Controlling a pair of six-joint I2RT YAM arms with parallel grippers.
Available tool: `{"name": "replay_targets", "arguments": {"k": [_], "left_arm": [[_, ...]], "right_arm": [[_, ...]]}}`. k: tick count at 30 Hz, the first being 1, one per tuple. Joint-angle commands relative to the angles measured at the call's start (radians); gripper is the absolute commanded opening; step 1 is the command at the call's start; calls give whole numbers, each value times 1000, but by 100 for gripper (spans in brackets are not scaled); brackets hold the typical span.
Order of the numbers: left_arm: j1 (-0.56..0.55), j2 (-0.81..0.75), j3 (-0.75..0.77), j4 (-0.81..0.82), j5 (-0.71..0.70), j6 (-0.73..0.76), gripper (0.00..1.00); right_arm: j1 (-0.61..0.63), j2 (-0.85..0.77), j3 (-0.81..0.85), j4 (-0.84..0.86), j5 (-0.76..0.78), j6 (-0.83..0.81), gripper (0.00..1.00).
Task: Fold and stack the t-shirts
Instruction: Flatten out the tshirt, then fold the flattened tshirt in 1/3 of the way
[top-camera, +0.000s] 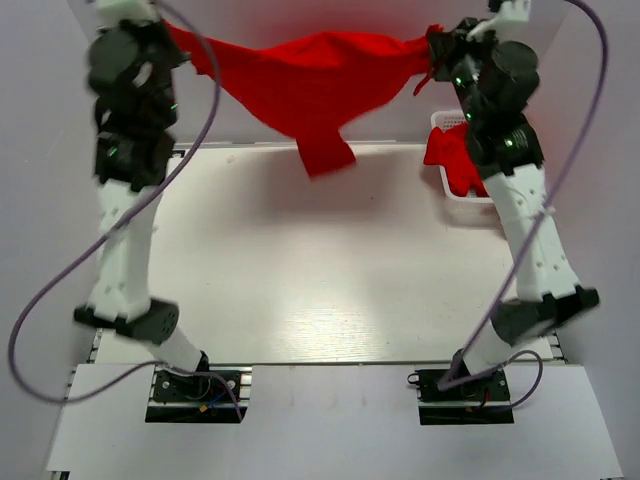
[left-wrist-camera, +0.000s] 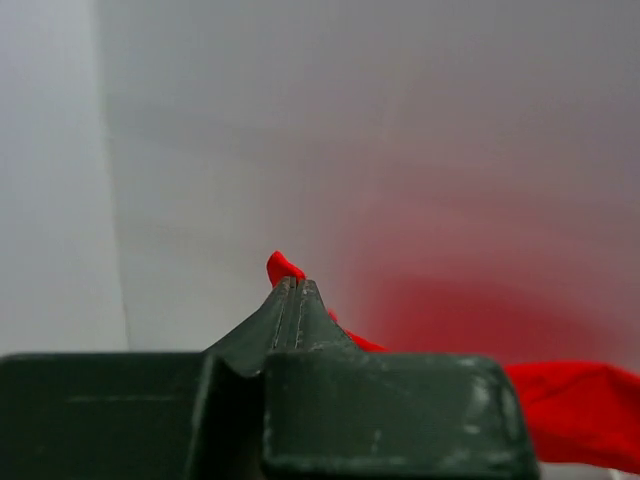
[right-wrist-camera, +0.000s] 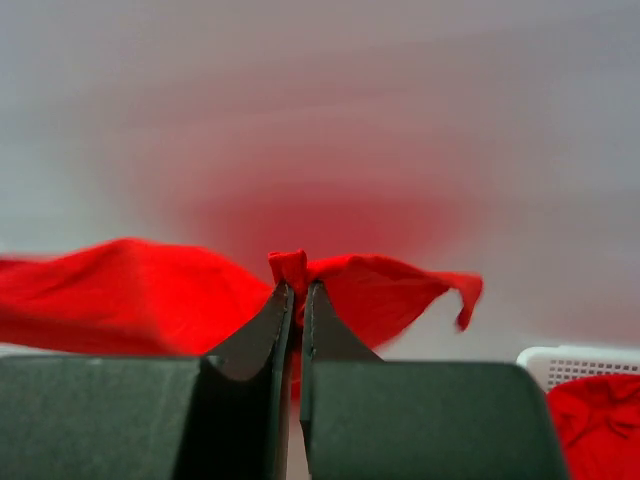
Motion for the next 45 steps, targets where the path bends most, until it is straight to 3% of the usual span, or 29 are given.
{"name": "replay_targets", "arguments": {"k": [1,2,5,6,8,10,12,16,22,27,39,45], "left_arm": [[-3,-180,-149,8,-72,-20,0],[-12,-221,-229,-13,-81,-49,0],[-12,-438,-749,-45,-124,-206,0],[-12,-487,-846,-83,-124,-259,0],[-12,-617,-1074,-151,-113,-441,0],[-12,-708,-1199,-240,-54,-584,0],[-12,-757,-1378,-281,112,-635,0],[-12,-791,-1535,-436,190,-748,0],[-12,-932,-1693,-571,240,-862,0],[-12,-955,-1741,-572,336,-880,0],[-12,-948,-1624,-628,301,-896,0],[-12,-895,-1584,-547,270,-874,0]], "right_arm": [[-7,-106,-159,114,-81,12,0],[-7,-167,-341,133,-105,13,0],[-7,-235,-559,197,-149,0,0],[-6,-266,-713,203,-211,16,0],[-6,-306,-806,205,-250,27,0],[-4,-341,-973,205,-291,58,0],[-1,-361,-1097,162,-323,89,0],[-4,-374,-1268,93,-325,128,0],[-6,-320,-1406,1,-291,171,0],[-7,-295,-1443,-34,-230,214,0],[-4,-396,-1515,-76,-130,294,0],[-6,-443,-1515,-82,-72,311,0]]}}
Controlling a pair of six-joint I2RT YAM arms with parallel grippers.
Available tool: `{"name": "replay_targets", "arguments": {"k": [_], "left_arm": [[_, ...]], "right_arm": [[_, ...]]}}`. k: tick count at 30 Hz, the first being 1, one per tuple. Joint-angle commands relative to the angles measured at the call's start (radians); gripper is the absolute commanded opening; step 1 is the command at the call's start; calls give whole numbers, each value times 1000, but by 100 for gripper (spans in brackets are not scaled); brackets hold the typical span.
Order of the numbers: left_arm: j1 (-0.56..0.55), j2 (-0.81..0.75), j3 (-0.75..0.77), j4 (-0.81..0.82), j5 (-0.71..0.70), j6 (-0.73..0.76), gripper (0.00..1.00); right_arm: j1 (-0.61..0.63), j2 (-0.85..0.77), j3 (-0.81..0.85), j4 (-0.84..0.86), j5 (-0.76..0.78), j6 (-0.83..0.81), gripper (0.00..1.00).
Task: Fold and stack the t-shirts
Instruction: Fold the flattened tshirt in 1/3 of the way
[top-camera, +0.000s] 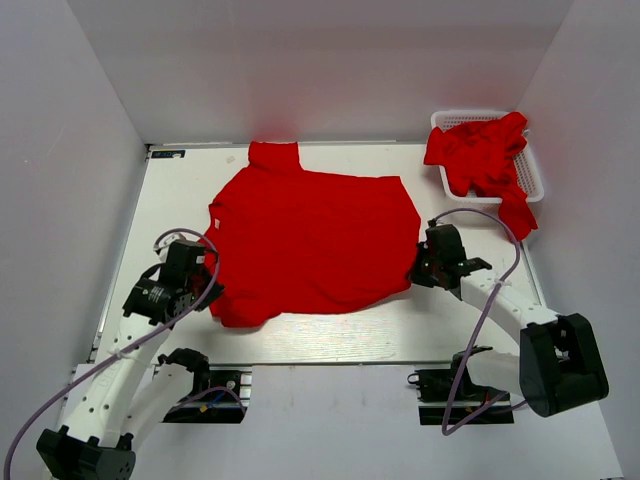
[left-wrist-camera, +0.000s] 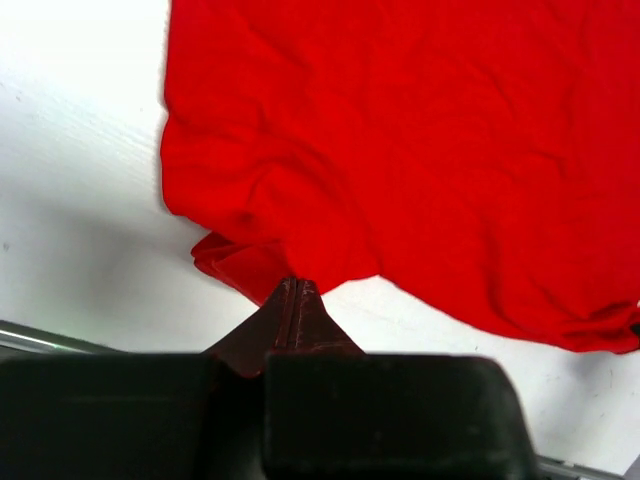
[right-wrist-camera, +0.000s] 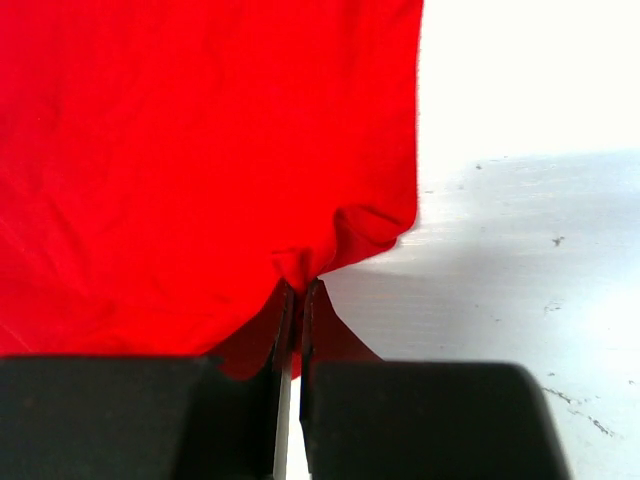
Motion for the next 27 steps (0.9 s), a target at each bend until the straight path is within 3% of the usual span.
{"name": "replay_targets", "arguments": {"k": [1,13,27], "left_arm": [[-1,35,50,49,-42,9,0],[10,311,291,102,-248,29,0],[19,503,426,136,-422,58,0]], "right_arm": [[-2,-22,7,-6,50,26,0],[-2,55,142,-84,124,36,0],[-13,242,358,-193,222,55,0]]}}
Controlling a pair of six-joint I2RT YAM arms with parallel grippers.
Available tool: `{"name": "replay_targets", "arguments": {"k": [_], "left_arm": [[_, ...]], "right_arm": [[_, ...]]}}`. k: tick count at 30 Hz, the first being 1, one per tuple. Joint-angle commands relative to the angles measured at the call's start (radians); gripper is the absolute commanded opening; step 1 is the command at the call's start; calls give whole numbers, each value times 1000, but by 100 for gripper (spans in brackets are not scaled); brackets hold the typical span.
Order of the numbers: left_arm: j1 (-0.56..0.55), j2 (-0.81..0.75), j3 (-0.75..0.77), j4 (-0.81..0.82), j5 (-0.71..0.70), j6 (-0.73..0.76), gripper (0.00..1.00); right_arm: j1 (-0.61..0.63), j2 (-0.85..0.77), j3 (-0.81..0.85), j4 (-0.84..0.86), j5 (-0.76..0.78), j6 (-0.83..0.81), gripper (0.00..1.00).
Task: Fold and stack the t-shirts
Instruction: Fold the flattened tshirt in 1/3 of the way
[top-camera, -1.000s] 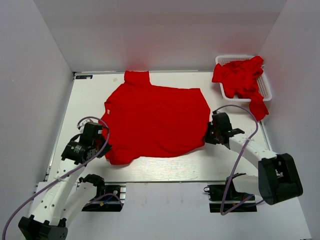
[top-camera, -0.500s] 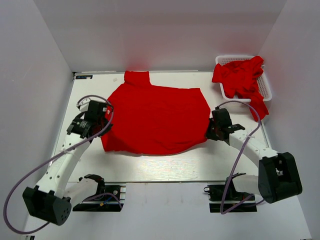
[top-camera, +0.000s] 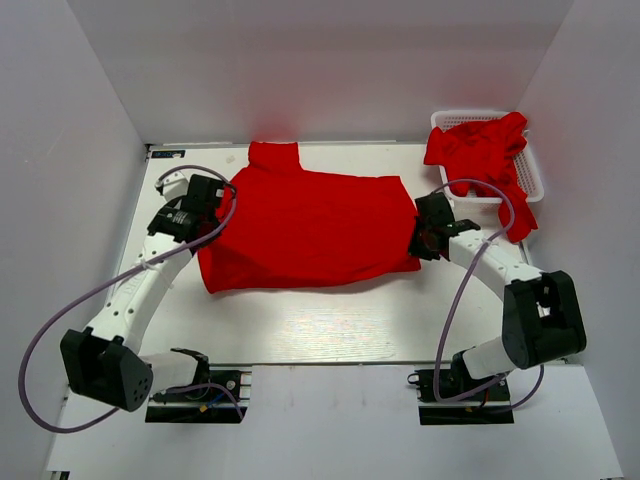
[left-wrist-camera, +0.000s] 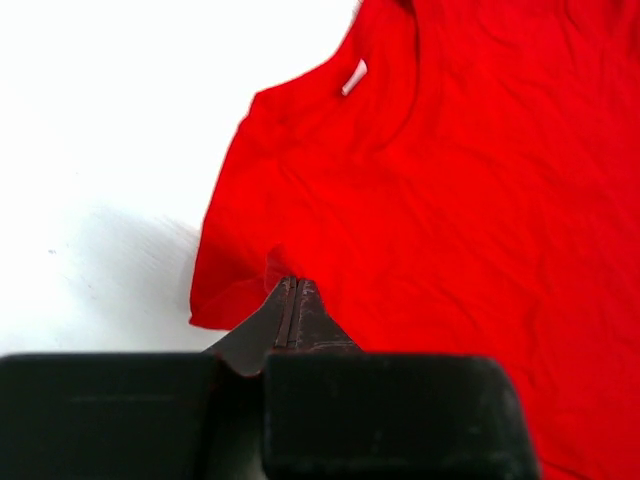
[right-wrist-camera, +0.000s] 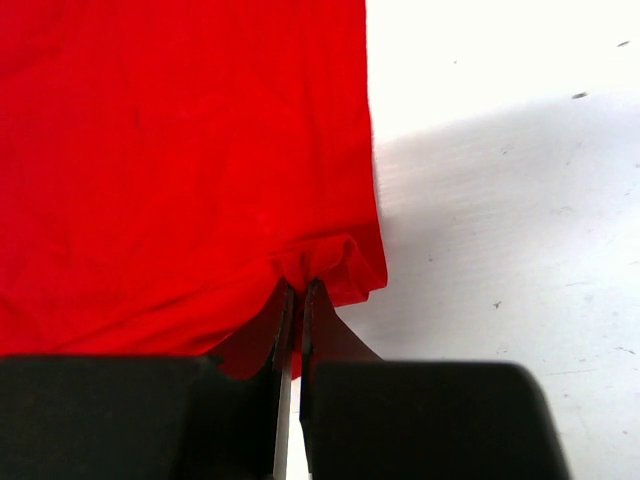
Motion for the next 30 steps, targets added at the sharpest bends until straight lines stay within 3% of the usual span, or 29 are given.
{"name": "replay_targets", "arguments": {"k": [1,15,25,30], "left_arm": [[10,34,48,26,-73,8,0],[63,181,97,140,-124,28,0],[85,230,62,485,-31,254,0],[94,267,51,578,22,342,0]], "right_arm": [[-15,22,73,-38,60,15,0],[-41,183,242,-70,42,24,0],[-45,264,338,-101,29,3,0],[-45,288,342,-104,29,4,0]]}}
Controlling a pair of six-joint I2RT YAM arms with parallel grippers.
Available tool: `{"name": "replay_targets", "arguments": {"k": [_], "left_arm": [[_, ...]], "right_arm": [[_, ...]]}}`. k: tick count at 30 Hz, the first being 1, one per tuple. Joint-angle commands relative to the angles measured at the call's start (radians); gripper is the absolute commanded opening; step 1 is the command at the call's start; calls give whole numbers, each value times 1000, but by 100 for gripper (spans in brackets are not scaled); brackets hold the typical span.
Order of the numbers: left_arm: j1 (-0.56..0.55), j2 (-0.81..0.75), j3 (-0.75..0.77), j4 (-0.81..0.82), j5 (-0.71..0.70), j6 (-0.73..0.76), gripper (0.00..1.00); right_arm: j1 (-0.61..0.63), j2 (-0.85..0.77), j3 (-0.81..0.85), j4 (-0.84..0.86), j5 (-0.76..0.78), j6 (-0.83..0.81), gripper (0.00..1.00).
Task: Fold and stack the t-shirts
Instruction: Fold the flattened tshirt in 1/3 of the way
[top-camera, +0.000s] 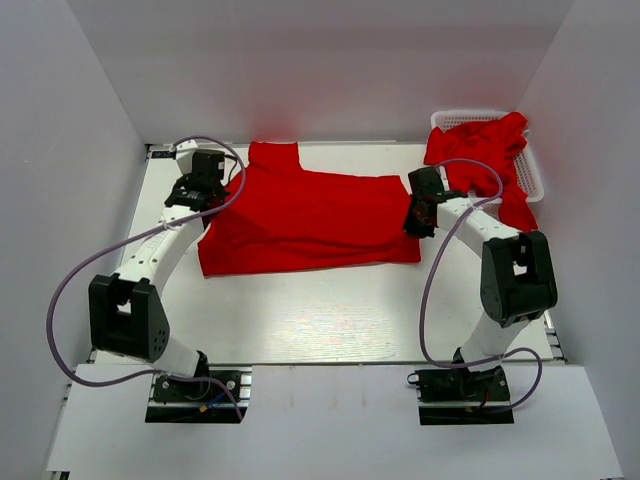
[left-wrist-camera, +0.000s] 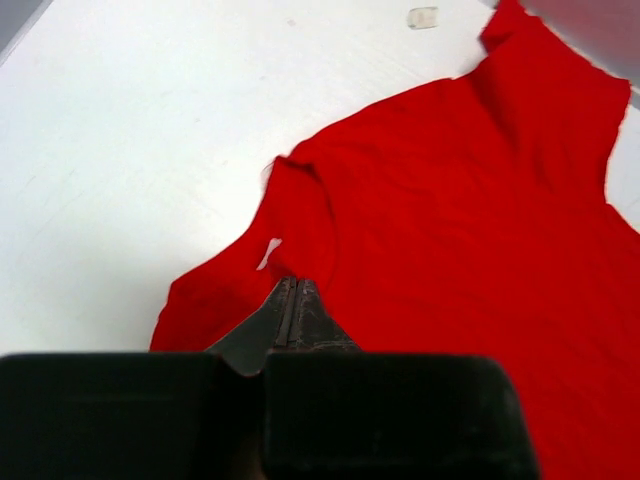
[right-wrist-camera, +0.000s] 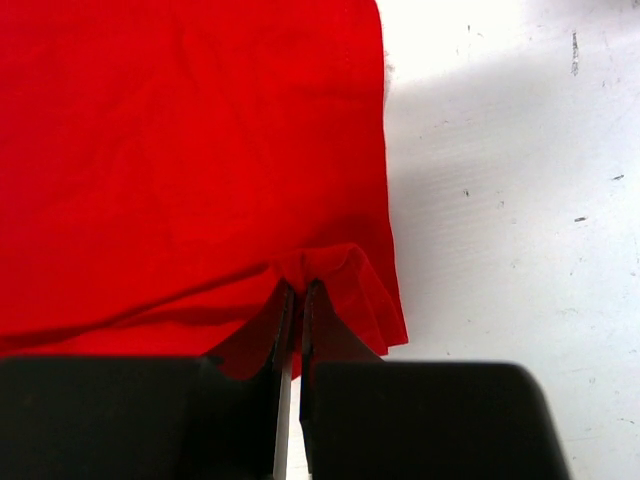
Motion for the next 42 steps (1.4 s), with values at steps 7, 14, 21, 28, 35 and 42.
{"name": "replay_targets", "arguments": {"k": [7,14,21,28,35,42], "left_arm": [[8,90,70,112,40,108,0],[8,137,101,102,40,108,0],[8,218,139,135,52,108,0],[8,286,183,135,52,108,0],[8,344,228,107,33,98,0],[8,424,295,46,10,63,0]], "right_arm": [[-10,26,53,-13,22,0,0],[-13,73,95,-22,25,-6,0],[-19,95,124,-50,65,4,0],[-19,116,133,-33,59,-9,0],[-19,150,173,-41,59,-19,0],[-21,185,202,-48,74,-17,21]]}}
